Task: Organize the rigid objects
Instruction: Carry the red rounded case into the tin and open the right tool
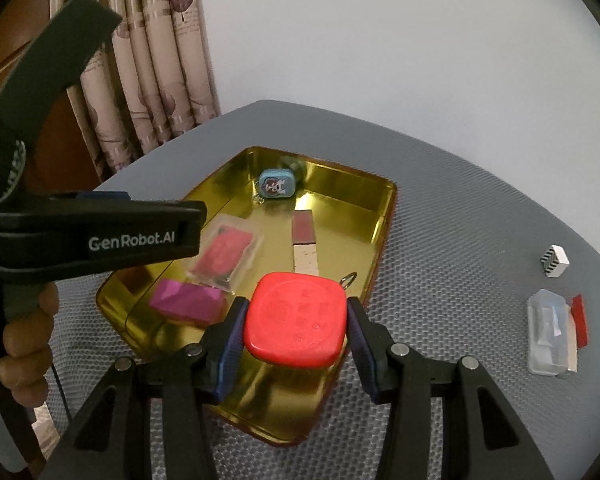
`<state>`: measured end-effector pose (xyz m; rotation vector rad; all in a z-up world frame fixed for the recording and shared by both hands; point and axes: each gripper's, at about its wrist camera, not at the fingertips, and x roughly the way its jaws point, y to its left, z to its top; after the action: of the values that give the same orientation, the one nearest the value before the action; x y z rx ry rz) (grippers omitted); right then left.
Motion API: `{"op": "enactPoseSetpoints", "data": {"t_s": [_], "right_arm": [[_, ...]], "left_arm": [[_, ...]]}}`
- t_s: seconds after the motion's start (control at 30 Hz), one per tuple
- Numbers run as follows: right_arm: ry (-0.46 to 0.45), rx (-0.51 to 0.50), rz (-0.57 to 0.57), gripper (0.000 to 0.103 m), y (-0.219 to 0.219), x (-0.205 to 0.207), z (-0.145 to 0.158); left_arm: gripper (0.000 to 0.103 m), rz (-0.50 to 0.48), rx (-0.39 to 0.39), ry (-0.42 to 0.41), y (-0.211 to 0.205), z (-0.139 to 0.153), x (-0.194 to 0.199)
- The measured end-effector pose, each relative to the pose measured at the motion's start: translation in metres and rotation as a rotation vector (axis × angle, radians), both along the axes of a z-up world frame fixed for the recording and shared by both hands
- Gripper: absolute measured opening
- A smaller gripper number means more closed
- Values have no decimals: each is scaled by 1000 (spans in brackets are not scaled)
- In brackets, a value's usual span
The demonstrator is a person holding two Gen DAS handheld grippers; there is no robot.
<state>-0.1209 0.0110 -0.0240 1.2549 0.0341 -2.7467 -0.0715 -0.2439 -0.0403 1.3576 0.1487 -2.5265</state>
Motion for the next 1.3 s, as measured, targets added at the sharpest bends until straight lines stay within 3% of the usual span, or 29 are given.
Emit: {"op": "enactPoseSetpoints", "data": {"t_s": [0.53,1.3], "right_arm": [[-37,-8,13,50,-3,-9,-19],[18,-40,-13,50,8,1,2]], "left_arm": [[72,-4,10,-8,-5,-1,0],[73,-9,10,-9,-5,-3,-4]]}}
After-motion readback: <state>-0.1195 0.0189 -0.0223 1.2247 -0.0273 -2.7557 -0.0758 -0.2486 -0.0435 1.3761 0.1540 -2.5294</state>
